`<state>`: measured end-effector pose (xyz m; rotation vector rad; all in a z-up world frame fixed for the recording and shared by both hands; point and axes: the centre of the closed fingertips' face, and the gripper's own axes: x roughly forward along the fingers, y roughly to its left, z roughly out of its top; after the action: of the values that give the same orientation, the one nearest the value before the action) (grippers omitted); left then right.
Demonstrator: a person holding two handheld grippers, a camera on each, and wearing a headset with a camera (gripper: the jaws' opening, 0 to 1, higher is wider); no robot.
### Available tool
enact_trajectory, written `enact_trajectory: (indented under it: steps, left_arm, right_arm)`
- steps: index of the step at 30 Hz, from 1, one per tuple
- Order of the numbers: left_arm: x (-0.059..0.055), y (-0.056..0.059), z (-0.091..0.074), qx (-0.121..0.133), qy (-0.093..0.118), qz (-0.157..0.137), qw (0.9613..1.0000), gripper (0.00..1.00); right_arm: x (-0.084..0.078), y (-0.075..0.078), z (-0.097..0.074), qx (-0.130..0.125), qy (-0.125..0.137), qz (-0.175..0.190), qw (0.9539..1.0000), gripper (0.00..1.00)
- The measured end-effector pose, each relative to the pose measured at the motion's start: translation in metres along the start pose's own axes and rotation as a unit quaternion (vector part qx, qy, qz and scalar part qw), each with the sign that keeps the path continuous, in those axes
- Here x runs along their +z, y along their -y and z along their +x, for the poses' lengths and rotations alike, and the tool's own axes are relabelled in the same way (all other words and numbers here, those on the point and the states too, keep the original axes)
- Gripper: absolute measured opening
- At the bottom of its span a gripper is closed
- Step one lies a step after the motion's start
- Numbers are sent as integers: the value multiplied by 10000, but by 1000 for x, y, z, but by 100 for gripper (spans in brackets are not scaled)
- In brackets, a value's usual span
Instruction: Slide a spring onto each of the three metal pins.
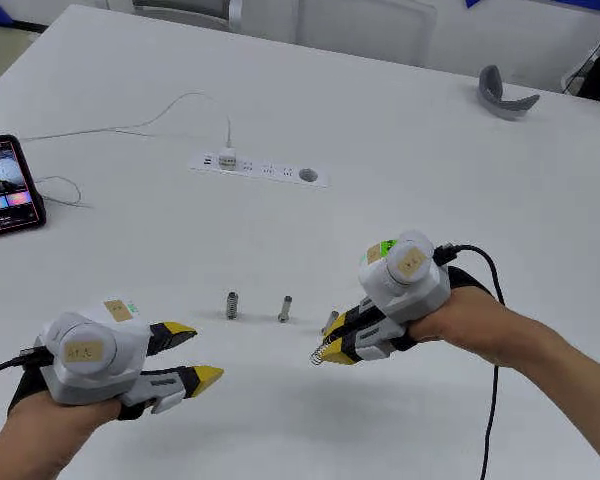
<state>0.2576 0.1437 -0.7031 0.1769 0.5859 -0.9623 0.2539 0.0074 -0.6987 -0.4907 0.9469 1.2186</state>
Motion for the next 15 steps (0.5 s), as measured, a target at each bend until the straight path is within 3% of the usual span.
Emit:
enact_trajectory:
  steps: [15]
  left_arm:
    - [-14, -24, -21, 459, 7, -406, 9981, 50]
  right_arm:
    - [10, 28, 3, -64, -83, -119, 9999, 12]
